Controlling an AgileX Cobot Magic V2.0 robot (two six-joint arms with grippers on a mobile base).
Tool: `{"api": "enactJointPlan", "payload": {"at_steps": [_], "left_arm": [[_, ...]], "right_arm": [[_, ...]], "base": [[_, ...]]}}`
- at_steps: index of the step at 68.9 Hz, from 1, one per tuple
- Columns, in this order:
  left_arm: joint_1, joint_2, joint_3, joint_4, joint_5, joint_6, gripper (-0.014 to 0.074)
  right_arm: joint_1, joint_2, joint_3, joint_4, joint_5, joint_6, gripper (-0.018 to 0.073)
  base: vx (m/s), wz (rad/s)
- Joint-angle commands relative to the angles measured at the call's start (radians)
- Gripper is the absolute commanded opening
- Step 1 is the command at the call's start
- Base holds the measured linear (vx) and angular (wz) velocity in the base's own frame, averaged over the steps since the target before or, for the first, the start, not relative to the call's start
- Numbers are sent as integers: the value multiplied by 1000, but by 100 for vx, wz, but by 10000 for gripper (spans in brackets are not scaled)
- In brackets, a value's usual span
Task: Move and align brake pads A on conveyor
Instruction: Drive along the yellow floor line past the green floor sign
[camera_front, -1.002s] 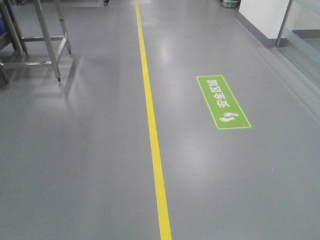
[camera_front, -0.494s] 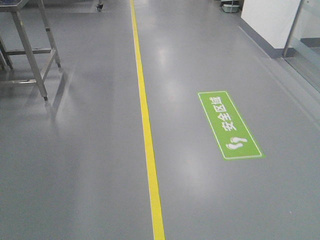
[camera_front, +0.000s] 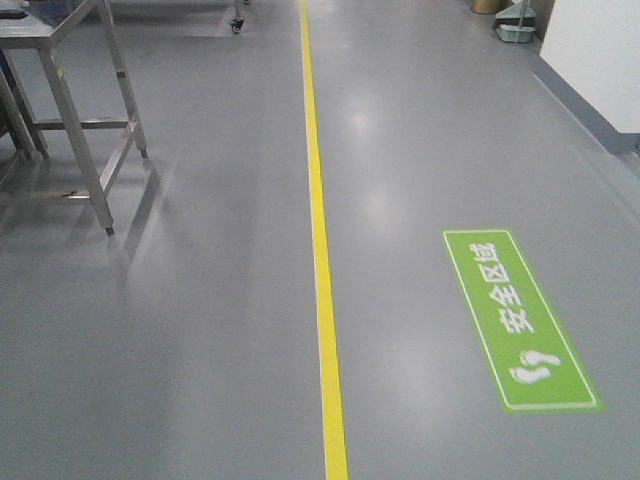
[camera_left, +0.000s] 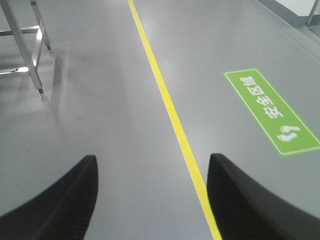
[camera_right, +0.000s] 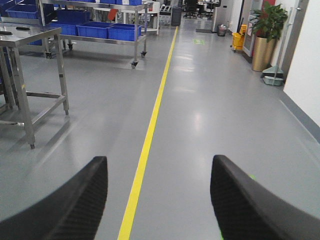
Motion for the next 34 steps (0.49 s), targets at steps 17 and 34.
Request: {"api": "enactJointPlan", "payload": {"at_steps": [17, 34], "left_arm": [[-4, 13, -24, -8, -61, -4, 443], [-4, 13, -24, -8, -61, -4, 443]], "right_arm": [[-6, 11, -25, -9, -81, -1, 429], [-6, 11, -25, -9, -81, -1, 429]], "base": [[61, 9], [64, 0]]}}
